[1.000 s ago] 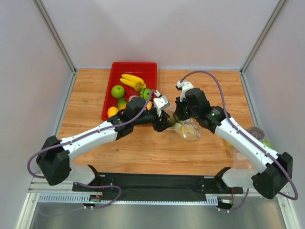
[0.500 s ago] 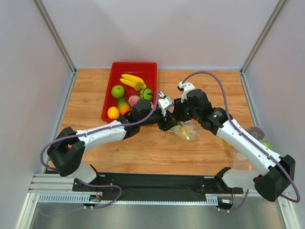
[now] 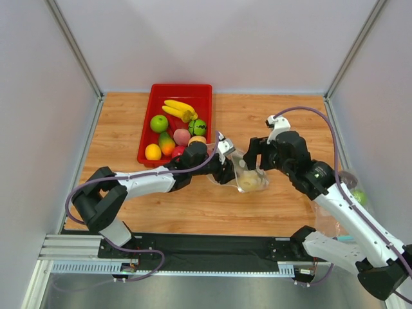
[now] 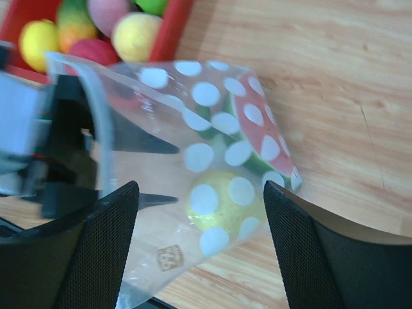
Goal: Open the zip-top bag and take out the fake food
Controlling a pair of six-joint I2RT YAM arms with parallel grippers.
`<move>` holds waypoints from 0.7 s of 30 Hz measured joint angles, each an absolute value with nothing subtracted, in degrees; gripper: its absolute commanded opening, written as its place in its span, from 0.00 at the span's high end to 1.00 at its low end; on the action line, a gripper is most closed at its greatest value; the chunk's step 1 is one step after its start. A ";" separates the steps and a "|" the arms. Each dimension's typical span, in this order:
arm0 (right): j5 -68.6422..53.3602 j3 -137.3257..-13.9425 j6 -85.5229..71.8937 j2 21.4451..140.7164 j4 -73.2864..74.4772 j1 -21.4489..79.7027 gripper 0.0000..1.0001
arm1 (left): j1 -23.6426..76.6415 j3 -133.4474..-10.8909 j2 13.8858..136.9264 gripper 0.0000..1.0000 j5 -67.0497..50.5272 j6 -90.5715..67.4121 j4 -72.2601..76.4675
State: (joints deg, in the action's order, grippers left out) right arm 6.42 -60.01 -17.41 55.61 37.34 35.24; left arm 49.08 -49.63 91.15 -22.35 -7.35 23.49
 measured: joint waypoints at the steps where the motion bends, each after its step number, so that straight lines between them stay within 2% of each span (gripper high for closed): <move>1: 6.44 -58.70 -17.82 55.51 37.43 34.28 0.21 | 49.19 -49.54 91.24 0.40 -22.44 -7.40 23.70; 5: 5.45 -52.27 -19.31 56.64 37.47 30.92 0.23 | 49.56 -49.04 91.24 0.39 -23.18 -7.49 24.95; 7: 4.93 -49.91 -19.92 57.06 37.65 29.91 0.33 | 49.71 -48.27 91.24 0.38 -24.10 -7.73 25.98; 8: 4.49 -48.95 -20.32 57.23 37.67 29.45 0.40 | 49.76 -47.77 91.24 0.39 -24.73 -7.90 26.52; 12: 2.52 -46.24 -21.67 57.41 37.01 27.90 0.50 | 50.04 -46.57 91.50 0.34 -27.31 -8.99 27.49; 21: -4.97 -42.74 -23.90 61.08 32.88 27.18 0.46 | 51.29 -47.24 96.53 0.26 -30.59 -10.98 30.30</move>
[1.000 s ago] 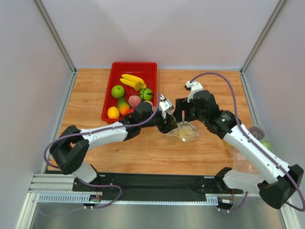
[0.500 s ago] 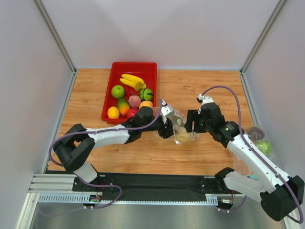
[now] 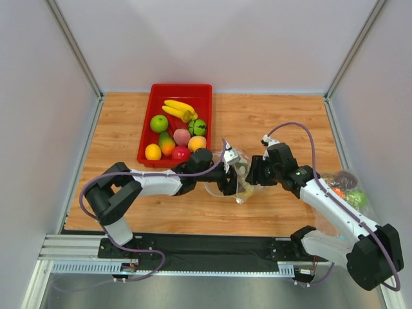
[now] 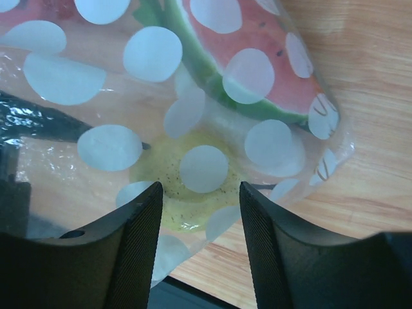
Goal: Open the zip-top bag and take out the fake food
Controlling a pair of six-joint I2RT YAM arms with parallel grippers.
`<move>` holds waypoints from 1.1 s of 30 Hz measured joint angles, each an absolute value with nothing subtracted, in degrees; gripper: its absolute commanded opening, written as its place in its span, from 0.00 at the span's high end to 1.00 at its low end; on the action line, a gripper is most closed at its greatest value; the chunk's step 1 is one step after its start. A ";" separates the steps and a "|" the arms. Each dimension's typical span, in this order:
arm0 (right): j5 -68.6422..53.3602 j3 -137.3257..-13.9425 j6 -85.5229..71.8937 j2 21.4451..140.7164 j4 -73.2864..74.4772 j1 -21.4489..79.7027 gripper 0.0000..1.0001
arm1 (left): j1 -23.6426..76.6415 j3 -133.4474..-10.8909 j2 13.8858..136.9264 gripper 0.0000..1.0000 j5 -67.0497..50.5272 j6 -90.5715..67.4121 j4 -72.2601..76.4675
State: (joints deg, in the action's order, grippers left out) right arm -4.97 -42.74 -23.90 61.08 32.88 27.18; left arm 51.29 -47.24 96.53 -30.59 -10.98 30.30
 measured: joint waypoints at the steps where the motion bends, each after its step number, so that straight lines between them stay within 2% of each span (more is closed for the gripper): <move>1: -5.65 -42.44 -24.16 61.47 32.29 27.18 0.46 | 51.33 -47.57 97.06 0.26 -30.61 -11.09 30.44; 7: -8.67 -40.86 -25.15 63.42 29.10 27.16 0.49 | 51.40 -48.38 99.31 0.21 -30.52 -11.73 31.59; 10: -9.63 -40.05 -25.63 64.45 27.77 27.11 0.54 | 51.53 -49.63 100.77 0.21 -30.52 -11.73 31.14; 19: -10.46 -39.24 -26.15 66.02 26.63 26.81 0.73 | 53.56 -51.96 102.89 0.18 -30.11 -10.50 26.96; 23: -10.46 -39.24 -26.17 66.02 26.70 26.65 0.88 | 55.00 -52.16 102.96 0.16 -28.75 -8.88 24.97; 26: -10.46 -39.24 -26.24 66.02 26.70 26.41 0.94 | 55.44 -52.69 103.48 0.15 -28.14 -8.08 23.24; 33: -10.44 -39.24 -26.33 66.02 26.68 26.11 0.97 | 57.34 -54.61 106.74 0.16 -26.46 -6.70 20.45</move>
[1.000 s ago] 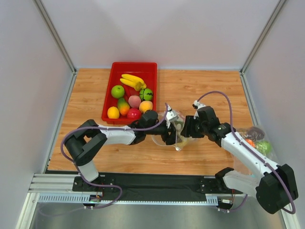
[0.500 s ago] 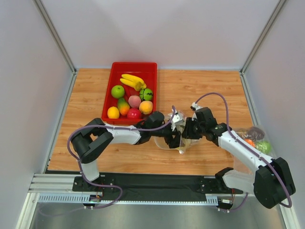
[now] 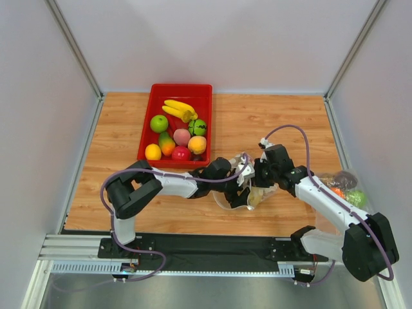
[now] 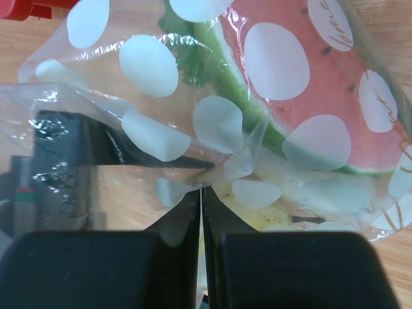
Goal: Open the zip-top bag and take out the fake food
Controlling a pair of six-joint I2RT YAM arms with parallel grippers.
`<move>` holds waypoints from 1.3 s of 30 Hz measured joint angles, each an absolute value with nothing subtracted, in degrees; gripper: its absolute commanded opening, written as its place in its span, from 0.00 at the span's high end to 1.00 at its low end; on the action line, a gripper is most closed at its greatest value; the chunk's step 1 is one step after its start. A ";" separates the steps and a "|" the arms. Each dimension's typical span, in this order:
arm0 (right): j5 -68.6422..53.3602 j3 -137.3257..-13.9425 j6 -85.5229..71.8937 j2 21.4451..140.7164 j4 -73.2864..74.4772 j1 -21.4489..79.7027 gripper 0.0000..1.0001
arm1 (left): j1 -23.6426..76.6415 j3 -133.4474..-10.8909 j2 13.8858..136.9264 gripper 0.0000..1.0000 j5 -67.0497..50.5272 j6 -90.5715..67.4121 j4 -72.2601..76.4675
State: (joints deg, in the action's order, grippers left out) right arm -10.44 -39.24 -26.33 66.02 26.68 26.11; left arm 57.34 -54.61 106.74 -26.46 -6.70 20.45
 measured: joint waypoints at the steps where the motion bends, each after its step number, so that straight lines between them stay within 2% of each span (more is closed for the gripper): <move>1: -10.44 -39.22 -26.33 66.02 26.68 26.06 0.97 | 57.63 -54.70 107.04 0.17 -26.33 -6.70 20.29; 4: -10.44 -39.20 -26.33 66.02 26.70 26.04 0.98 | 58.15 -55.18 107.98 0.38 -25.85 -6.92 20.10; 5: -10.39 -39.20 -26.33 66.00 26.72 26.04 0.98 | 58.22 -55.46 108.09 0.50 -25.67 -6.96 20.05; 11: -9.98 -39.16 -26.33 65.45 27.03 25.78 0.98 | 58.30 -55.90 108.25 0.74 -24.03 -6.96 19.92; 13: -9.85 -39.09 -26.30 64.97 27.18 25.69 0.98 | 58.37 -55.88 108.22 0.78 -23.79 -6.96 19.94; 19: -9.26 -38.35 -26.26 64.60 27.18 25.17 0.98 | 58.48 -55.48 107.04 0.80 -22.61 -6.66 18.24; 33: -6.48 -37.82 -25.32 66.00 27.22 23.90 0.97 | 58.43 -51.44 95.22 0.79 -17.61 -3.95 6.48; 36: -7.18 -37.67 -24.51 64.55 27.22 23.79 0.84 | 58.35 -51.40 94.85 0.79 -17.43 -3.68 5.37; 37: -7.64 -37.56 -24.05 63.11 27.27 23.79 0.71 | 58.30 -51.40 94.85 0.79 -17.39 -3.66 4.91; 39: -8.78 -37.54 -22.70 58.37 27.51 23.79 0.61 | 58.28 -51.42 94.85 0.79 -17.34 -3.64 4.23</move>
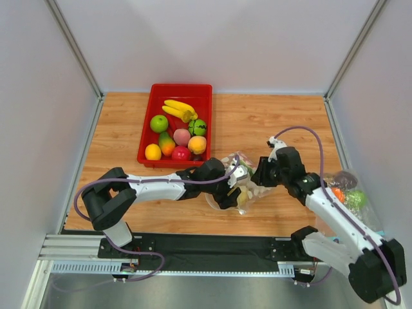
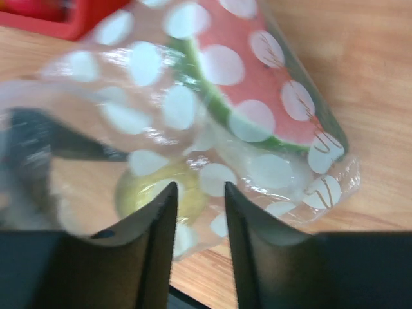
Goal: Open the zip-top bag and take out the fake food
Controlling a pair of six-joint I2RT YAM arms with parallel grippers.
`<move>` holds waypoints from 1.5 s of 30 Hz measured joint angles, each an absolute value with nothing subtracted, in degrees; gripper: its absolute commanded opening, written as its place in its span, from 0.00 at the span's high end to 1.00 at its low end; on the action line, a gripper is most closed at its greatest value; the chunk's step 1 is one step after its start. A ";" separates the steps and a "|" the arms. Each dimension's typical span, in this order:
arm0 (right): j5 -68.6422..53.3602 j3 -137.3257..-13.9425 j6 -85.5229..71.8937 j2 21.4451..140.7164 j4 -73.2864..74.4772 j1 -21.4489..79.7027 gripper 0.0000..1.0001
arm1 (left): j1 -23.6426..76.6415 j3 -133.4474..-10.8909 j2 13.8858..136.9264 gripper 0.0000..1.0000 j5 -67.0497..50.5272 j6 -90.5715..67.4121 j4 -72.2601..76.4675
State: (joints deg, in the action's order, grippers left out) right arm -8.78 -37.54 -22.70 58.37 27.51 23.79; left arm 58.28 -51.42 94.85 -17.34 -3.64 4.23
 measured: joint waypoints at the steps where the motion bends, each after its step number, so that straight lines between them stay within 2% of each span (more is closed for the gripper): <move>1: -9.45 -37.56 -21.85 55.55 27.62 23.79 0.53 | 58.26 -51.46 94.85 0.79 -17.30 -3.64 3.81; 3: -11.62 -37.65 -20.93 48.93 27.70 23.81 0.47 | 58.15 -51.83 94.85 0.79 -17.21 -3.64 2.63; 9: -16.21 -40.27 -19.40 36.88 28.62 25.85 0.39 | 57.63 -54.72 94.85 0.79 -17.04 -3.73 -0.16; 18: -17.87 -40.32 -18.24 37.43 29.78 34.72 0.38 | 56.80 -59.83 94.89 0.79 -17.32 -4.99 -4.29; 28: -8.86 -40.34 -17.96 42.22 31.75 45.69 0.41 | 55.09 -60.42 95.07 0.80 -17.93 -6.22 -6.92; 32: -4.01 -40.34 -18.02 44.62 33.10 46.94 0.48 | 54.87 -60.42 95.04 0.80 -18.28 -6.26 -7.44; 35: -1.02 -40.34 -18.11 46.70 34.02 47.03 0.65 | 54.87 -60.42 95.04 0.80 -18.79 -6.26 -7.90; 36: -0.27 -40.34 -18.11 47.31 34.06 47.05 0.78 | 54.85 -60.42 95.04 0.79 -19.00 -6.26 -7.97; 39: 1.80 -40.34 -18.28 48.82 34.09 47.09 0.95 | 54.63 -60.42 95.04 0.79 -19.42 -6.26 -7.99; 41: 3.07 -40.34 -18.44 49.17 34.13 47.11 1.00 | 54.52 -60.42 95.04 0.79 -19.77 -6.26 -8.03; 45: 5.45 -40.38 -18.61 49.25 34.61 47.11 1.00 | 54.15 -60.47 94.94 0.79 -20.62 -6.26 -8.58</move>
